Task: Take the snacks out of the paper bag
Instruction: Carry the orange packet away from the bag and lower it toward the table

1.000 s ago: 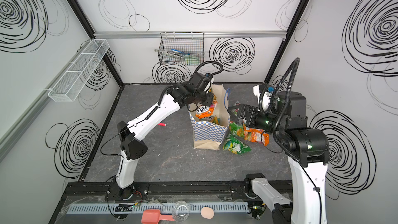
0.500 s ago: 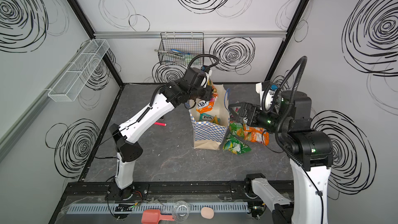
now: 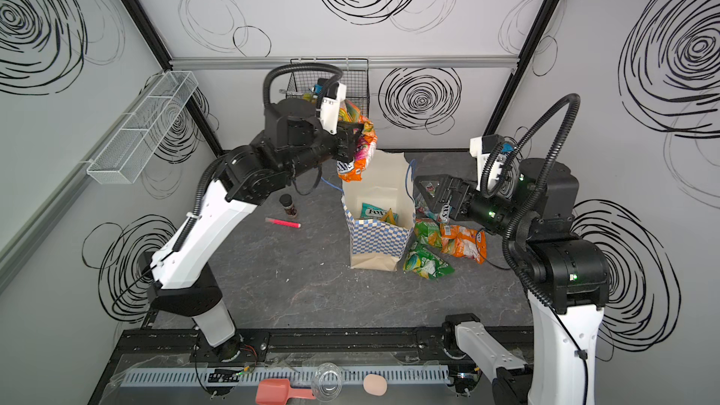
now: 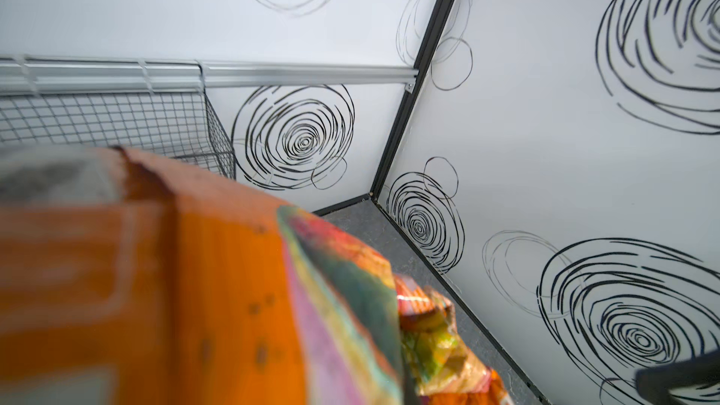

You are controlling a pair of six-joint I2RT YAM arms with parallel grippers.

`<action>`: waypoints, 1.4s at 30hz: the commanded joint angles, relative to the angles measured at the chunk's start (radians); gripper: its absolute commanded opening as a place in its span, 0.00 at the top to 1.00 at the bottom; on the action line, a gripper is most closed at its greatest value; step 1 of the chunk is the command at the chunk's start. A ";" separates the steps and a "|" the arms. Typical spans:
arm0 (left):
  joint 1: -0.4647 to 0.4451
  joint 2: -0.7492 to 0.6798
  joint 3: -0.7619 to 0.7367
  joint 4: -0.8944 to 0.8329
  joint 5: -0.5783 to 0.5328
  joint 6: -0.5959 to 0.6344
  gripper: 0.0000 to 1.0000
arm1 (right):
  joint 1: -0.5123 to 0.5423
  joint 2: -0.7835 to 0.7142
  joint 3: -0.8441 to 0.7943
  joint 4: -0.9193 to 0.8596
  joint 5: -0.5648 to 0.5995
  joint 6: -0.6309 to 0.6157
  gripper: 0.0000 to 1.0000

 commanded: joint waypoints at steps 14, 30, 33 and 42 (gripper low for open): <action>0.248 -0.629 -0.863 0.098 -0.049 -0.130 1.00 | 0.176 0.031 -0.094 0.233 -0.098 0.034 0.01; 0.295 -0.745 -1.543 0.465 0.079 -0.244 1.00 | 1.106 0.214 -0.146 0.224 0.615 0.084 0.01; 0.298 -0.711 -1.602 0.540 0.113 -0.261 1.00 | 1.158 0.227 -0.189 0.229 0.655 0.089 0.01; 0.277 -0.522 -1.675 0.726 0.142 -0.273 1.00 | 1.183 0.190 -0.312 0.217 0.742 0.116 0.00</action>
